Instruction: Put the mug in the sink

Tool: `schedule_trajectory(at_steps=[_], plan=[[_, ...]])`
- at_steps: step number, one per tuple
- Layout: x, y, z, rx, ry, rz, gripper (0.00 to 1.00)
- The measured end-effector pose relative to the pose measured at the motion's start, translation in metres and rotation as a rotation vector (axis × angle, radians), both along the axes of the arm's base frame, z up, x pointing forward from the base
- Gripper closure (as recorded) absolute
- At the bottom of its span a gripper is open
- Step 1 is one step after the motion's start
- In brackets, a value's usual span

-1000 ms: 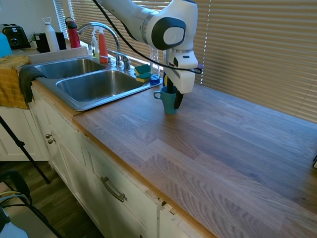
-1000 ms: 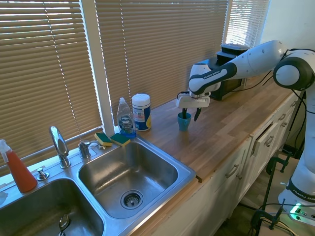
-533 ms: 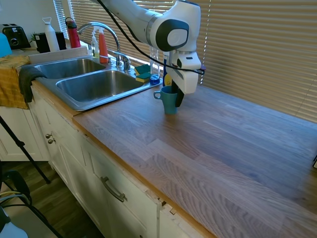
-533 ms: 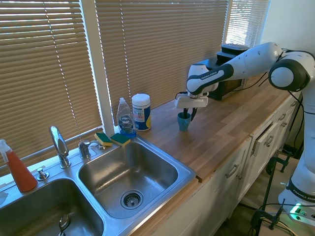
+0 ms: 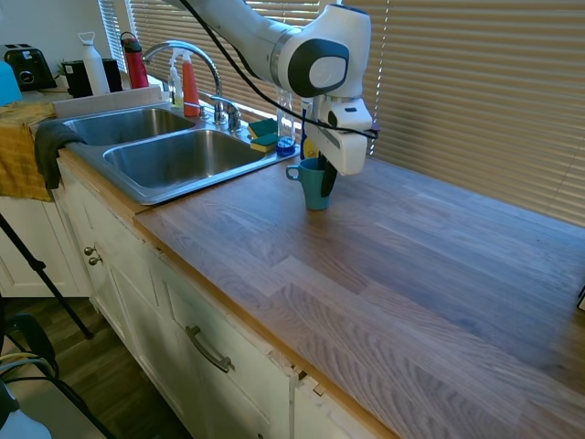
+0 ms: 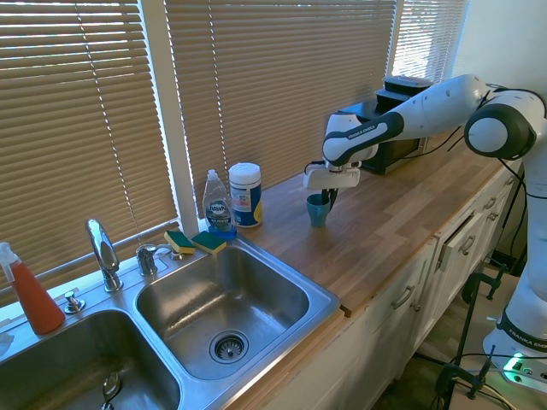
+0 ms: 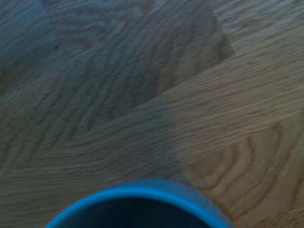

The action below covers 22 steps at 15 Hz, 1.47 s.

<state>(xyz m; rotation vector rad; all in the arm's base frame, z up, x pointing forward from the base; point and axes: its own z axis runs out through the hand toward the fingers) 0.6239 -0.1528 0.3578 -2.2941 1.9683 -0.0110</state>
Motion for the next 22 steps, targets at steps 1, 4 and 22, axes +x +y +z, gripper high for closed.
schedule_trajectory(at_steps=[1,4,22], plan=[[0.000,0.001,0.001,0.000,-0.008,0.033,1.00],[-0.003,0.020,0.019,0.014,-0.062,0.165,1.00],[0.010,0.393,0.074,0.018,-0.107,0.650,1.00]])
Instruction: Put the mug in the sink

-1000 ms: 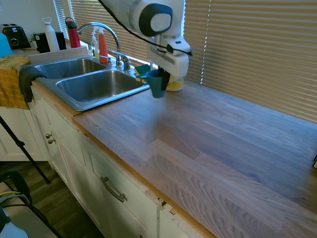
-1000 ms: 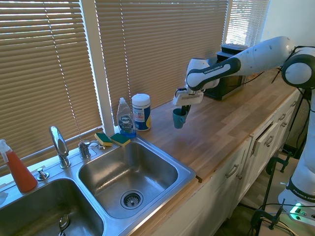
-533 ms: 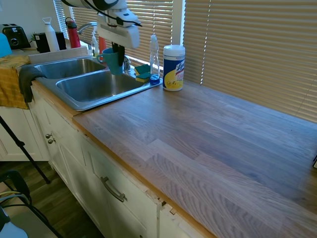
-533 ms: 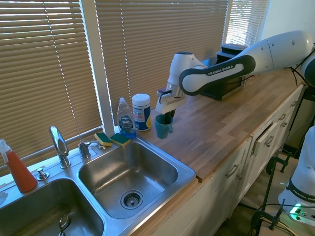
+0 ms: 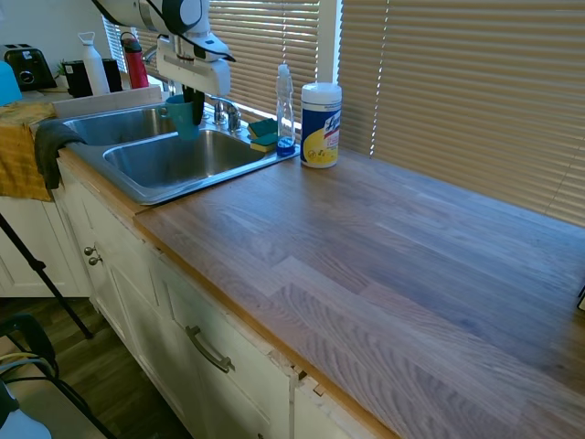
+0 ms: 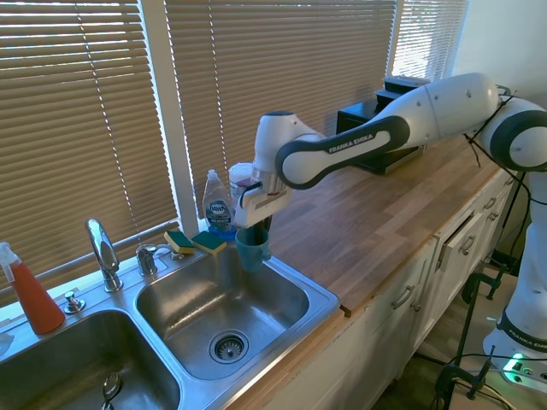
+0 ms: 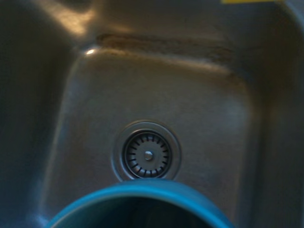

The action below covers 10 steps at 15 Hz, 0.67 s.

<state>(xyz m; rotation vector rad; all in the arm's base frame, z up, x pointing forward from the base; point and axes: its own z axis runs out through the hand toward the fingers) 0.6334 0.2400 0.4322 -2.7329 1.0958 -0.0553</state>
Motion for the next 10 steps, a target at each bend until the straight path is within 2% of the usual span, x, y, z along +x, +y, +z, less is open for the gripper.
schedule_trajectory(at_steps=[4,8,10], plan=[[0.037,0.061,-0.061,-0.010,-0.022,0.051,1.00],[0.078,0.063,-0.155,-0.031,0.004,0.030,1.00],[0.092,0.063,-0.184,-0.030,0.008,0.020,1.00]])
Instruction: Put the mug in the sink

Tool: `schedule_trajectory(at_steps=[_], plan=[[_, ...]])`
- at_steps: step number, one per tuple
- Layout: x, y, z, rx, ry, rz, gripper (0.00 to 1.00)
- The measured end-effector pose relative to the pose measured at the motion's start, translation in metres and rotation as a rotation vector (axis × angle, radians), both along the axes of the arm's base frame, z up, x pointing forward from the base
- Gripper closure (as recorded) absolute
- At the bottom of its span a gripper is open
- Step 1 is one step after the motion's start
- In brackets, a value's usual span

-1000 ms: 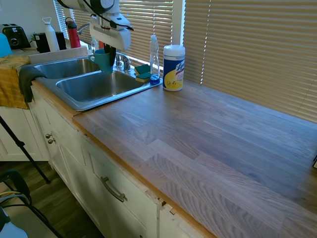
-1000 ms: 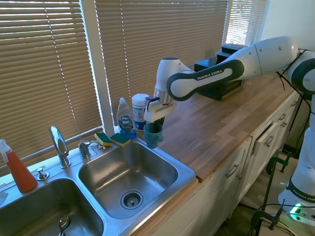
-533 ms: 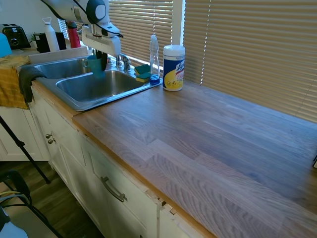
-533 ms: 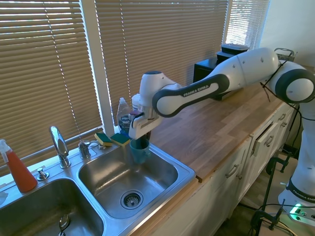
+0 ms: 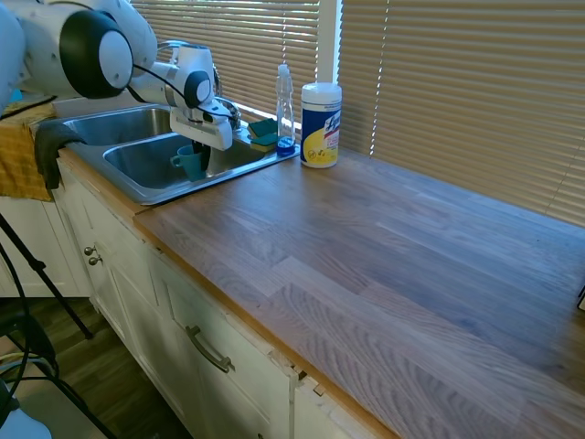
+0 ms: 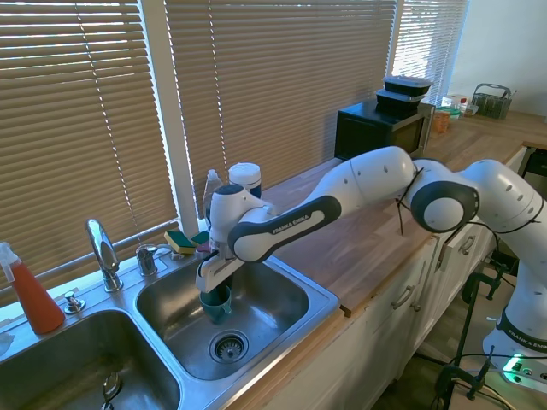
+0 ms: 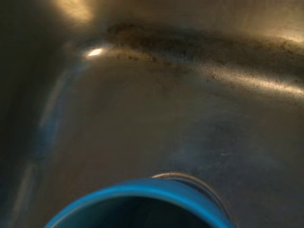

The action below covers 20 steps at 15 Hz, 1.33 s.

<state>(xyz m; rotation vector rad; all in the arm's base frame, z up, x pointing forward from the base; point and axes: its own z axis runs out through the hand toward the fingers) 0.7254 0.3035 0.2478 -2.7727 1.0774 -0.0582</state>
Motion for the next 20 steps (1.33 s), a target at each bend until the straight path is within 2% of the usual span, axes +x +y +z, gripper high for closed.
schedule_trajectory(at_steps=[3,4,13,17,20], plan=[[0.013,0.002,-0.028,0.001,0.020,-0.006,1.00],[0.016,0.001,-0.034,0.002,0.027,-0.008,0.00],[0.029,-0.006,-0.045,0.014,0.039,-0.022,0.00],[0.032,-0.004,-0.025,0.012,0.026,-0.016,0.00],[0.035,-0.006,0.010,-0.003,-0.007,-0.015,0.00]])
